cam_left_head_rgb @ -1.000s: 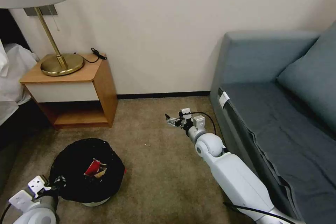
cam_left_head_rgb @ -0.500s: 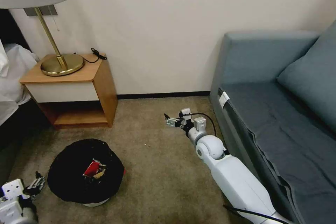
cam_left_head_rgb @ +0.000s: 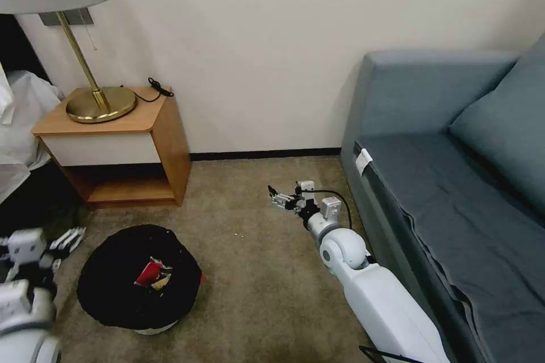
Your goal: Pick up the trash bin, then pick up the garbage on the floor and place it into the trash bin.
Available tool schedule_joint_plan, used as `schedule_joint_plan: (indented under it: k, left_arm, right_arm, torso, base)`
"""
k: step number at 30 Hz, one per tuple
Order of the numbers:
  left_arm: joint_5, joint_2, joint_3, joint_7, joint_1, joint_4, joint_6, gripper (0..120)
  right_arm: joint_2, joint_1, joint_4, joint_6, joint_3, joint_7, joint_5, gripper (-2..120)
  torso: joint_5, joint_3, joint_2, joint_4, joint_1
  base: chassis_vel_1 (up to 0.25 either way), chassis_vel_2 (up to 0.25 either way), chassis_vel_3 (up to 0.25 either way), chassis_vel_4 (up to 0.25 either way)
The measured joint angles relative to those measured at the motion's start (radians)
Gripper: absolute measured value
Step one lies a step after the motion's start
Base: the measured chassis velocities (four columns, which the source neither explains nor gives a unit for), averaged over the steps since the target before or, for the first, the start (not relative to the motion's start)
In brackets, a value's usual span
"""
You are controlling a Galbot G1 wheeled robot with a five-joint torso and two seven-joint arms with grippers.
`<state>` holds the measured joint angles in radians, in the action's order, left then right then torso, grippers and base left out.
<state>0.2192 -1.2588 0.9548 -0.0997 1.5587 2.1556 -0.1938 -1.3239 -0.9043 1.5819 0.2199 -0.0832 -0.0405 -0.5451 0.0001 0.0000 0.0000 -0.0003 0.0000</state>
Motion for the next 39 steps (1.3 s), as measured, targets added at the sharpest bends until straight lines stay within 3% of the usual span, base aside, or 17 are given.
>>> schedule_joint_plan:
  k: [3,7,9,12,39]
  left_arm:
    - [0.003,-0.003,-0.053,0.007,-0.035,-0.019,-0.025,100]
    - [0.003,-0.011,-0.07,0.007,-0.046,-0.031,-0.03,100]
    - [-0.017,-0.037,-0.122,0.007,-0.075,-0.071,-0.034,100]
    - [-0.031,-0.046,-0.136,0.006,-0.082,-0.084,-0.035,100]
    - [-0.032,-0.048,-0.134,0.002,-0.08,-0.085,-0.036,100]
  right_arm:
    - [-0.017,-0.002,0.002,-0.011,-0.007,0.003,-0.015,100]
    - [-0.027,-0.001,-0.001,-0.015,-0.008,0.005,-0.017,100]
    - [-0.066,0.007,-0.022,-0.018,-0.013,0.004,-0.03,100]
    - [-0.086,0.009,-0.035,-0.018,-0.015,0.001,-0.03,100]
    - [-0.088,0.01,-0.039,-0.014,-0.014,-0.001,-0.028,100]
  torso:
    - [-0.0001,0.0,0.0,0.0002,0.0]
    - [-0.0001,0.0,0.0,0.0002,0.0]
    - [0.0,0.0,0.0,0.0003,0.0]
    - [0.0,0.0,0.0,0.0003,0.0]
    - [-0.0001,0.0,0.0,0.0003,0.0]
  base:
    - [0.0,0.0,0.0,0.0]
    - [0.0,0.0,0.0,0.0]
    - [0.0,0.0,0.0,0.0]
    - [0.0,0.0,0.0,0.0]
    - [0.0,0.0,0.0,0.0]
